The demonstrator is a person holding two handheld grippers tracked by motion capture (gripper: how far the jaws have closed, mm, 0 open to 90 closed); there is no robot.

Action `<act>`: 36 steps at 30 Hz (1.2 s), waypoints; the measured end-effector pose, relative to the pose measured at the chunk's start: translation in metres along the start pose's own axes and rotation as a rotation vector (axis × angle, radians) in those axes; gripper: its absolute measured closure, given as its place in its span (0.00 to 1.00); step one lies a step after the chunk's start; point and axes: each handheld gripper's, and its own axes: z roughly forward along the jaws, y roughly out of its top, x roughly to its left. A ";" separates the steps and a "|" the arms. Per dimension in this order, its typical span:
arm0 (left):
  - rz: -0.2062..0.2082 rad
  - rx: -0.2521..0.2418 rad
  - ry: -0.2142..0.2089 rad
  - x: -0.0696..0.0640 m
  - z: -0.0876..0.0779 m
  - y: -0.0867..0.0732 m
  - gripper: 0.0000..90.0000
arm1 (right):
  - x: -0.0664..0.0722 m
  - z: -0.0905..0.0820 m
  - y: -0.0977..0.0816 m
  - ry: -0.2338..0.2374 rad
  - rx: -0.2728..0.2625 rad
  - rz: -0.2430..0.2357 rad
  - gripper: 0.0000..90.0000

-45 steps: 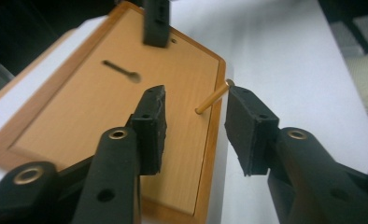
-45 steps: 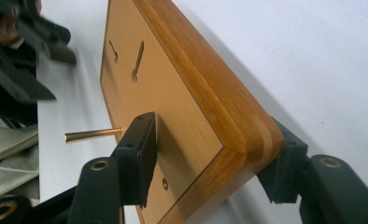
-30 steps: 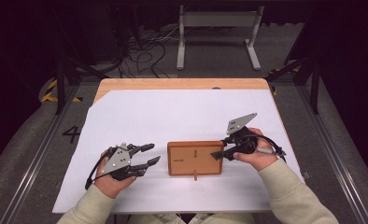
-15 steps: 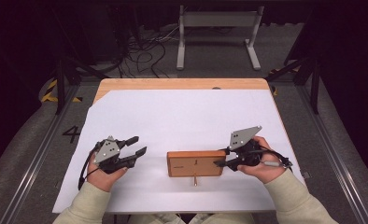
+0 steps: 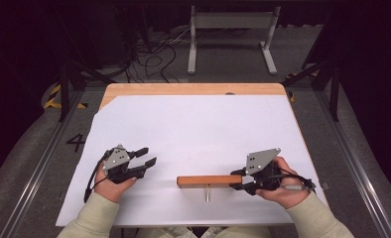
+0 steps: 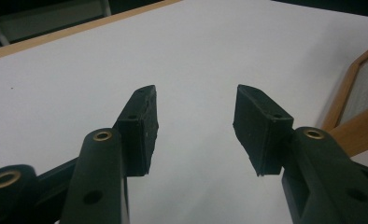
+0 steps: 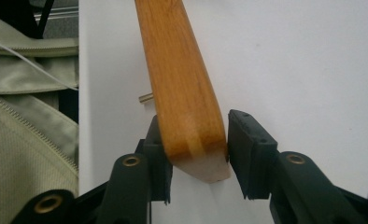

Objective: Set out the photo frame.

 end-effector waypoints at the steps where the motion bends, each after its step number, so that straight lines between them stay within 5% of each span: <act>1: 0.002 0.001 0.002 0.000 0.000 0.000 0.55 | 0.005 0.001 0.000 0.003 0.013 -0.008 0.64; 12: -0.007 -0.004 0.000 0.000 0.002 0.000 0.54 | 0.014 0.001 -0.004 -0.011 0.017 -0.018 0.55; 20: -0.012 -0.004 -0.003 0.001 0.002 0.000 0.54 | 0.008 0.005 -0.034 -0.045 0.036 0.076 0.56; 31: -0.029 -0.005 0.008 0.004 0.003 0.000 0.50 | 0.008 0.017 -0.050 0.005 0.055 0.119 0.99; 36: -0.043 -0.002 0.020 0.007 0.003 0.000 0.47 | 0.006 0.021 -0.053 0.006 0.042 0.131 1.00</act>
